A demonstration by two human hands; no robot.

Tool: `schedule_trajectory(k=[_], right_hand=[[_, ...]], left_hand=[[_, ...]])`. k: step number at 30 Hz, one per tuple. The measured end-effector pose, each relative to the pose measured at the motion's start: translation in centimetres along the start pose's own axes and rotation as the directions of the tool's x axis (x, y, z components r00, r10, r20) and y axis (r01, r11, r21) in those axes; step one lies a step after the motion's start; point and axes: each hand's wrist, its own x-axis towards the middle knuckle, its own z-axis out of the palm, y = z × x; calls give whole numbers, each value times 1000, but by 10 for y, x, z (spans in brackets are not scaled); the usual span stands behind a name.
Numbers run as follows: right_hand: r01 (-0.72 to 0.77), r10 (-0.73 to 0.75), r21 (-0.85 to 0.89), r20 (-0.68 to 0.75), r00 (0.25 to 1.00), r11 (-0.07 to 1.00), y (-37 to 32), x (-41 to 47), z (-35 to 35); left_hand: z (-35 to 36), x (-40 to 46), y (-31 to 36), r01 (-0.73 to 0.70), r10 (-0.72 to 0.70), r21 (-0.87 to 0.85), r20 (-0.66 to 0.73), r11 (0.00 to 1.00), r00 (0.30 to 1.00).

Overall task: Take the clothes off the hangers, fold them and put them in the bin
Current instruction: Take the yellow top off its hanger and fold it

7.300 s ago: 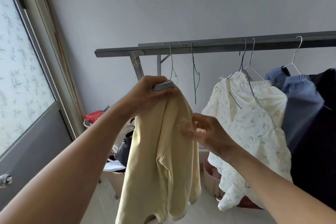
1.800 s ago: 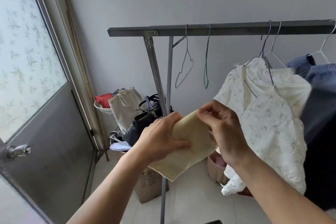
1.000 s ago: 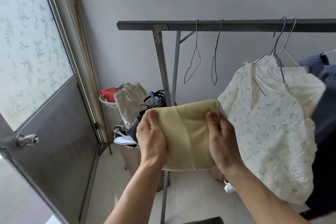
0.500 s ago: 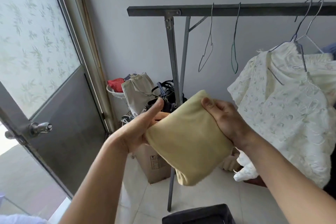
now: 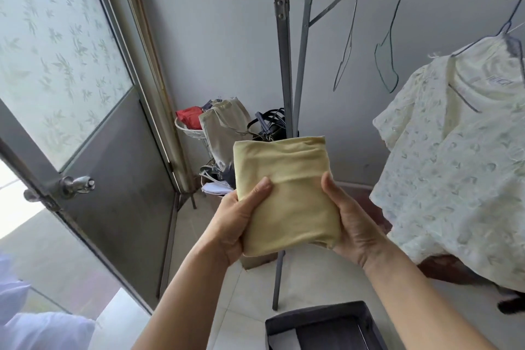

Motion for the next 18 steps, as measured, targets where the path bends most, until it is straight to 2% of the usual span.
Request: schedule_trajectory(k=[2,5,7,9,12,14,18], right_hand=[[35,-44,-78,-124,991,996,2,5,0],[66,-115,-177,-284,952,982,8,17,-4],[51,-111,-195,-312,944,980,14,20,-11],[8,-80,-216,-327,942,976,18,21,-26],[32,-119,-268,-316,941,963,22,21,-53],[65,-153,-306,-275,949,950,26,22,-73],[8,-97,-400,-204,974,917,44,27,-113]], left_hand=[[4,3,-8,-66,80,100,-140,993,987],[10,9,-26,-202,312,323,-337,925,888],[15,13,-41,-219,405,440,-390,871,827],[18,18,-57,-205,430,498,-393,843,813],[18,23,-82,-225,348,391,-279,893,895],[16,23,-96,-172,245,313,-214,934,946],[15,26,-128,-47,73,129,-207,991,976]])
